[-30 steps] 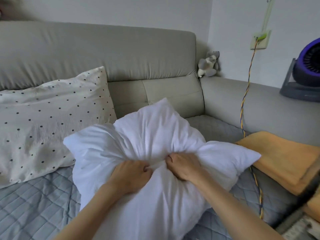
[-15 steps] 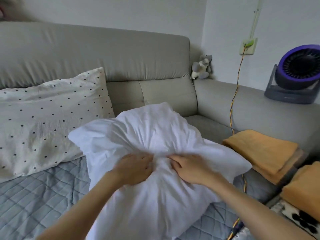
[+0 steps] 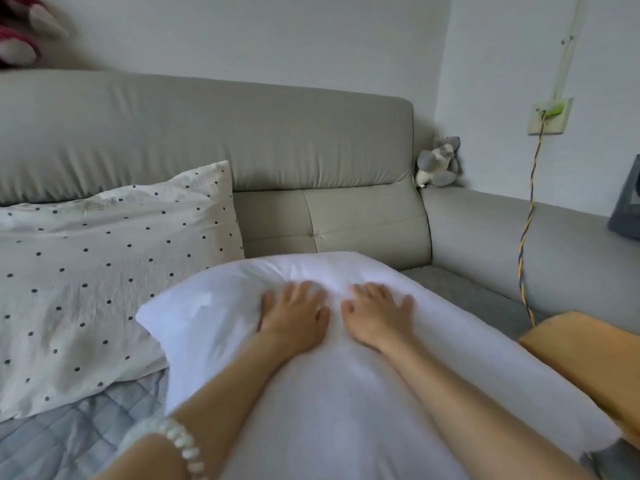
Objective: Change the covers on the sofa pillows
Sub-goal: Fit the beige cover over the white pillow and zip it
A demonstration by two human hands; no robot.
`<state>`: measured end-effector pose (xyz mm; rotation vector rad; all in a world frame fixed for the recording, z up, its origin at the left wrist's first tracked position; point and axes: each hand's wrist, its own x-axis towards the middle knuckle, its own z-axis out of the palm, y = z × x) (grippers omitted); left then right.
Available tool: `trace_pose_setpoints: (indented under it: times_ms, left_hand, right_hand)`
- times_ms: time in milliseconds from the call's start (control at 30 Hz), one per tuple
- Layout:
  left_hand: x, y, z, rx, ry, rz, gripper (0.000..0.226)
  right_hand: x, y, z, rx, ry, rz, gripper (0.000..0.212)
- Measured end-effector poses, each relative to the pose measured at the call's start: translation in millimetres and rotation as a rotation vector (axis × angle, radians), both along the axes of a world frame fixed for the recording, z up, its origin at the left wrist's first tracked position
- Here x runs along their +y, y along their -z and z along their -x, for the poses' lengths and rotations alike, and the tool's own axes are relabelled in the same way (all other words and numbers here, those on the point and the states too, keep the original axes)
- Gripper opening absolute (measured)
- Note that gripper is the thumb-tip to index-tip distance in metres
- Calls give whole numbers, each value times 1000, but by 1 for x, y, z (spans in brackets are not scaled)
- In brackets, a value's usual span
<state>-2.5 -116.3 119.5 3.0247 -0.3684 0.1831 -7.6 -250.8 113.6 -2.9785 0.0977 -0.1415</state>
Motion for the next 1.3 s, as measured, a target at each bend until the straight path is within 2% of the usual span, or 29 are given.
trace_pose_setpoints:
  times_ms: [100, 300, 333, 433, 467, 533, 600, 633, 667, 767, 867, 967, 1000, 1033, 1067, 1100, 1167, 1200, 1233, 1300]
  left_hand:
    - [-1, 42, -34, 163, -24, -66, 51]
    - [-8, 32, -62, 261, -62, -111, 50]
    - [-7, 26, -58, 294, -65, -115, 49]
    - [1, 18, -57, 407, -58, 56, 48]
    - [4, 24, -53, 361, -10, 32, 50]
    - [6, 47, -42, 152, 49, -49, 52]
    - [6, 60, -23, -9, 7, -24, 50]
    - [6, 59, -22, -17, 3, -29, 50]
    - [5, 51, -22, 21, 19, -17, 48]
    - [-1, 24, -21, 213, -23, 41, 45]
    - [-2, 11, 9, 232, 17, 40, 50]
    - [16, -2, 69, -32, 56, 268, 52]
    - [24, 0, 88, -160, 94, 326, 54]
    - [30, 9, 109, -252, 161, 301, 55]
    - [31, 18, 129, -240, 202, 186, 54]
    - [30, 26, 147, -70, 199, 68, 55]
    - [26, 44, 159, 77, 154, -129, 80]
    - [22, 46, 155, 2, 161, -120, 93]
    - [18, 39, 152, -18, 135, -73, 95]
    - [5, 8, 157, -33, 123, 56, 68]
  right_hand:
    - [-3, 34, -31, 104, -65, 55, 58]
    - [7, 24, -70, 240, -82, 126, 57]
    - [7, 18, -65, 271, -86, 100, 55]
    - [-6, -1, -51, 346, -27, -64, 52]
    - [-9, 1, -46, 319, -28, -65, 54]
    - [-5, 23, -31, 136, -71, 27, 60]
    - [4, 46, -15, -59, -92, 70, 77]
    - [4, 49, -14, -95, -102, 66, 81]
    - [1, 47, -16, -88, -108, 37, 76]
    - [-8, 26, -12, 2, -126, 5, 51]
    - [-12, 19, 30, -30, -161, -37, 50]
    - [-28, 21, 96, -96, -157, -216, 50]
    - [-34, 26, 114, -190, -176, -197, 52]
    - [-39, 32, 132, -258, -191, -96, 54]
    - [-41, 33, 149, -209, -204, -41, 55]
    - [-42, 36, 159, -139, -204, 24, 55]
    - [-40, 33, 173, -68, -247, 118, 69]
    - [-39, 31, 175, -105, -286, 113, 77]
    - [-39, 25, 176, -115, -279, 72, 75]
    - [-44, 12, 185, -70, -262, -4, 53]
